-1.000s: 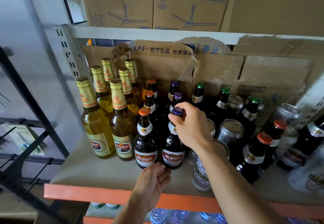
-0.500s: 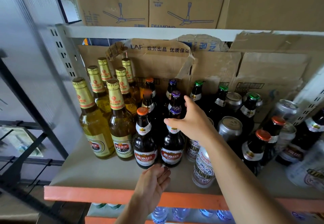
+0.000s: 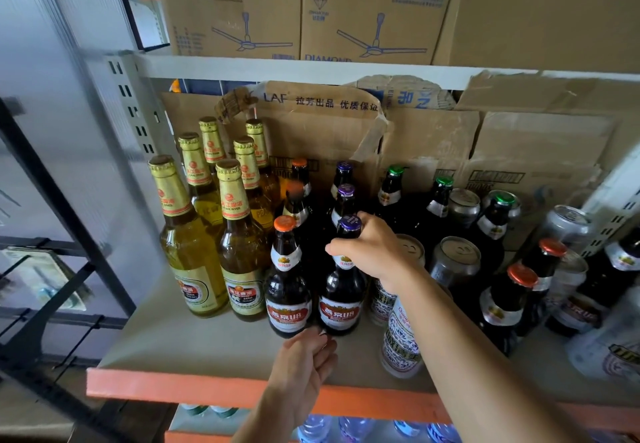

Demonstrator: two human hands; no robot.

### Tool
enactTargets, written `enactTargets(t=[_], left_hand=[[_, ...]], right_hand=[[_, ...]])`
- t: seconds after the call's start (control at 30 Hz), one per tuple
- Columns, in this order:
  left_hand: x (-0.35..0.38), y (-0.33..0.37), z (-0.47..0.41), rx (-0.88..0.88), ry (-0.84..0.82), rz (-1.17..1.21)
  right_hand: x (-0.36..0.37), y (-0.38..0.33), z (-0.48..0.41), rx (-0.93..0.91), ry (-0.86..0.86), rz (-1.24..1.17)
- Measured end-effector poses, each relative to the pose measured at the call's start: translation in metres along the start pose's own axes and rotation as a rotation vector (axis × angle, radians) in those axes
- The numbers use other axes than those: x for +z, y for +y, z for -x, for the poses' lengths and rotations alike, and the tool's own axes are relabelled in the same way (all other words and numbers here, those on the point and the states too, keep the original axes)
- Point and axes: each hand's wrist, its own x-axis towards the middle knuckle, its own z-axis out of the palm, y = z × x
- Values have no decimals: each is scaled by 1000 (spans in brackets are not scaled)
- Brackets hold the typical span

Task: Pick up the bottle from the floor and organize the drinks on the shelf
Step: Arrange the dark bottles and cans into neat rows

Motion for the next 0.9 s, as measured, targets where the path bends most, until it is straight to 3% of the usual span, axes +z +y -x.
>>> enactTargets(t=[0.37,0.7,0.9], left_hand=[[6,-8,9,-57,17,-14],[30,-23,18,-143,-41,-85],[42,-28,22,-146,-17,-100]], right_hand=[[-23,-10,18,-31,-18,2],[-72,15,75,-125,116,218],[-84,28,104,-246,220,97]])
